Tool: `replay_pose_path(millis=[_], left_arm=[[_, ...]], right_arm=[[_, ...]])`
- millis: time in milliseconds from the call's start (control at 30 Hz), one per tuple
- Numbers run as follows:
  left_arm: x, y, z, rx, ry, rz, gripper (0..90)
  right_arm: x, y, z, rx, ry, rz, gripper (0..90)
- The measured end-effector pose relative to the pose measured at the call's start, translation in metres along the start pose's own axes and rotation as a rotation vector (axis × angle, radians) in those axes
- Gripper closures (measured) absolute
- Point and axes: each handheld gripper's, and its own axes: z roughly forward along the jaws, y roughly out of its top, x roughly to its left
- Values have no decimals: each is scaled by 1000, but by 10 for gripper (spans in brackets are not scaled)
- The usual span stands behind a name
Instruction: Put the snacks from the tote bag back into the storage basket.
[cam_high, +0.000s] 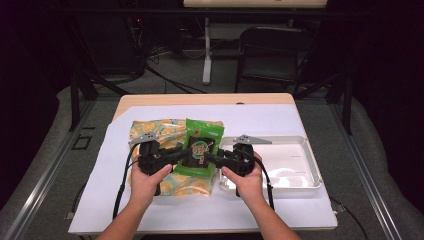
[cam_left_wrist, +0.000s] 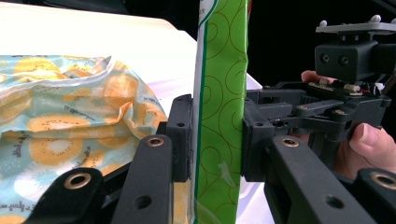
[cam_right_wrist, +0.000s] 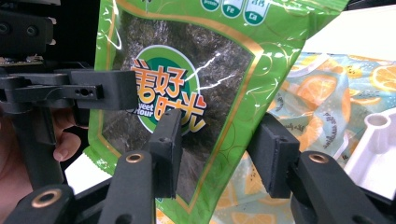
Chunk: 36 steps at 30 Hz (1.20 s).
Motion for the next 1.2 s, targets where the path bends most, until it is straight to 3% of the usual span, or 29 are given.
replay_pose_path(millis=[200,500,1200], left_arm=[[-1,-1,2,9,-3,3,705],[-6,-4,7,28,11,39,704],[-7,-6,11,47,0,38,705]], right_arm=[[-1,1,-2,-11,-3,2,571],[-3,3,-6,-23,-14,7,592],[-7,5,-10,-26,-4,13,643]])
